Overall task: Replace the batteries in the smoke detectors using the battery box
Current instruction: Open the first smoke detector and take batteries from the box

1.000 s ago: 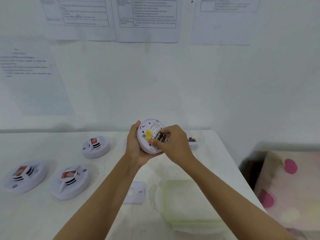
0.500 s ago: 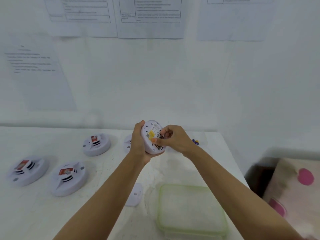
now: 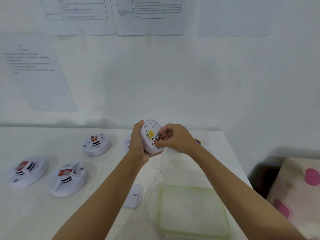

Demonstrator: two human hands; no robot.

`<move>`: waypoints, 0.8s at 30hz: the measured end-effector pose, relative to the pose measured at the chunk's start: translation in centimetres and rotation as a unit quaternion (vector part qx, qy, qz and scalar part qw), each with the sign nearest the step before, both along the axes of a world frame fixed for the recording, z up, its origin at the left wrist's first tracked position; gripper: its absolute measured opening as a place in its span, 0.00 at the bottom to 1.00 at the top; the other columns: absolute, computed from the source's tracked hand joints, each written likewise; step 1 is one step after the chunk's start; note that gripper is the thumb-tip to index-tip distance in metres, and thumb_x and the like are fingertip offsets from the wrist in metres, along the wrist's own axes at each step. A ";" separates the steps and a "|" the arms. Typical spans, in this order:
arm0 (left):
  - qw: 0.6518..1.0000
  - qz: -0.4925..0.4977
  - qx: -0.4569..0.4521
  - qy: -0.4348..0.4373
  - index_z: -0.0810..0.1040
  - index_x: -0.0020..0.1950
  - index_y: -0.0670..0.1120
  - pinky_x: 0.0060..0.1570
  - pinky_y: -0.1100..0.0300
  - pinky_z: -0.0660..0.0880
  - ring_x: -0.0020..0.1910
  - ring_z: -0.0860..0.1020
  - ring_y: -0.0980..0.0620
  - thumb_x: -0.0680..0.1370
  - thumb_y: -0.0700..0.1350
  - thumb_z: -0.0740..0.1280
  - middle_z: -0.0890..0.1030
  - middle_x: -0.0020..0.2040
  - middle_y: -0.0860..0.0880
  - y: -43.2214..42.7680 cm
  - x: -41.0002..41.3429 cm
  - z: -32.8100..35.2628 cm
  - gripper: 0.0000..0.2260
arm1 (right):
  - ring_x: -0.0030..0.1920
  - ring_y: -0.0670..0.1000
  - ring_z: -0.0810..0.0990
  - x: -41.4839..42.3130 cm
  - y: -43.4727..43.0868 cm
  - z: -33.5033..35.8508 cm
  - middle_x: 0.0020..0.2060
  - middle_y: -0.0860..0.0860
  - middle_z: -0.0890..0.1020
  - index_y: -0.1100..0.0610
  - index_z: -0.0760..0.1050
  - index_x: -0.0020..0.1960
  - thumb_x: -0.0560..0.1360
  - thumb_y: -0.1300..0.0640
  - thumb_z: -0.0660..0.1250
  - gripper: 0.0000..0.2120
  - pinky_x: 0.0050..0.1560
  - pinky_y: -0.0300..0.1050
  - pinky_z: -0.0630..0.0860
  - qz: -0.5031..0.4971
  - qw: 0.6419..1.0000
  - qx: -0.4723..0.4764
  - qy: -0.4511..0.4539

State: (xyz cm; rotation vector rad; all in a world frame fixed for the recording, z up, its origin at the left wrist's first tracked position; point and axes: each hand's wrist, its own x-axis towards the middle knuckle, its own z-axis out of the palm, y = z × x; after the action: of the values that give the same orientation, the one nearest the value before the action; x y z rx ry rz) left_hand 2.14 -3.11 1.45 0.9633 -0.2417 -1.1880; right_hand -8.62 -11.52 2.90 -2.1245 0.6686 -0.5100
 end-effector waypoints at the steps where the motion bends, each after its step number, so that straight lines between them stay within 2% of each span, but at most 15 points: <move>1: 1.000 -0.001 -0.003 -0.002 0.77 0.53 0.44 0.50 0.47 0.73 0.48 0.77 0.45 0.76 0.61 0.55 0.79 0.49 0.42 0.0 0.0 -0.1 0.23 | 0.40 0.47 0.77 0.0 0.3 0.0 0.39 0.49 0.79 0.58 0.77 0.46 0.64 0.59 0.76 0.13 0.42 0.38 0.74 -0.005 1.000 -0.022 0.001; 4: 1.000 -0.011 -0.012 0.005 0.77 0.50 0.44 0.49 0.49 0.73 0.45 0.77 0.45 0.76 0.60 0.54 0.79 0.45 0.43 0.1 -0.2 -0.2 0.22 | 0.42 0.53 0.77 0.0 0.9 -0.1 0.42 0.57 0.80 0.63 0.77 0.45 0.63 0.56 0.74 0.15 0.39 0.41 0.72 -0.016 0.995 -0.094 0.012; 7: 0.999 -0.020 -0.022 0.013 0.77 0.47 0.45 0.42 0.53 0.76 0.41 0.77 0.47 0.76 0.60 0.54 0.80 0.41 0.45 0.1 -0.4 -0.5 0.21 | 0.36 0.57 0.72 0.2 1.6 -0.1 0.36 0.62 0.78 0.67 0.77 0.41 0.62 0.55 0.72 0.15 0.34 0.46 0.67 -0.013 0.987 -0.159 0.026; 10: 1.000 -0.014 -0.013 0.007 0.77 0.47 0.46 0.37 0.54 0.77 0.40 0.78 0.47 0.76 0.60 0.54 0.80 0.41 0.45 0.2 -0.3 -0.7 0.20 | 0.35 0.54 0.73 0.2 2.3 -0.1 0.36 0.61 0.80 0.66 0.79 0.44 0.64 0.55 0.70 0.15 0.36 0.51 0.73 -0.008 0.980 -0.191 0.047; 12: 1.000 -0.008 -0.004 0.012 0.77 0.48 0.46 0.40 0.53 0.76 0.41 0.78 0.46 0.76 0.60 0.55 0.81 0.40 0.45 0.2 -0.2 -0.8 0.20 | 0.37 0.55 0.75 0.1 2.5 -0.1 0.38 0.61 0.81 0.66 0.79 0.48 0.66 0.55 0.69 0.16 0.39 0.50 0.74 -0.004 0.977 -0.205 0.058; 16: 1.000 0.000 -0.009 0.026 0.77 0.50 0.45 0.46 0.48 0.74 0.45 0.77 0.44 0.76 0.60 0.56 0.79 0.46 0.43 0.3 -0.1 -0.6 0.20 | 0.41 0.60 0.77 -0.1 2.7 -0.2 0.38 0.62 0.81 0.66 0.79 0.49 0.69 0.56 0.66 0.15 0.42 0.52 0.74 0.000 0.972 -0.230 0.044; 19: 1.000 0.005 -0.006 0.026 0.77 0.50 0.45 0.45 0.48 0.75 0.45 0.77 0.44 0.76 0.60 0.56 0.79 0.45 0.43 0.2 0.2 -0.4 0.20 | 0.40 0.58 0.77 -0.3 2.7 0.0 0.39 0.59 0.82 0.60 0.80 0.54 0.71 0.58 0.65 0.13 0.43 0.50 0.74 0.007 0.978 -0.210 0.016; 22: 1.000 0.005 -0.005 0.021 0.75 0.49 0.45 0.38 0.52 0.78 0.41 0.77 0.45 0.76 0.61 0.55 0.78 0.43 0.44 0.1 0.3 -0.2 0.21 | 0.41 0.57 0.78 -0.7 2.5 0.0 0.42 0.58 0.83 0.57 0.81 0.54 0.73 0.62 0.62 0.13 0.44 0.50 0.74 0.027 0.981 -0.192 -0.001; 24: 1.000 0.005 -0.001 0.028 0.76 0.47 0.44 0.41 0.52 0.76 0.40 0.76 0.45 0.77 0.60 0.55 0.78 0.42 0.43 0.1 0.2 -0.1 0.21 | 0.45 0.55 0.79 -1.0 2.2 -0.2 0.47 0.55 0.84 0.56 0.80 0.56 0.75 0.61 0.61 0.13 0.47 0.50 0.76 0.051 0.981 -0.187 0.003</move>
State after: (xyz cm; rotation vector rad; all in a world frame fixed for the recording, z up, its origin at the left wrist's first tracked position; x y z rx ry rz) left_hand 2.33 -3.00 1.35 0.9272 -0.1926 -1.2037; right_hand -9.64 -9.28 2.74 -2.4979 0.4912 -0.6088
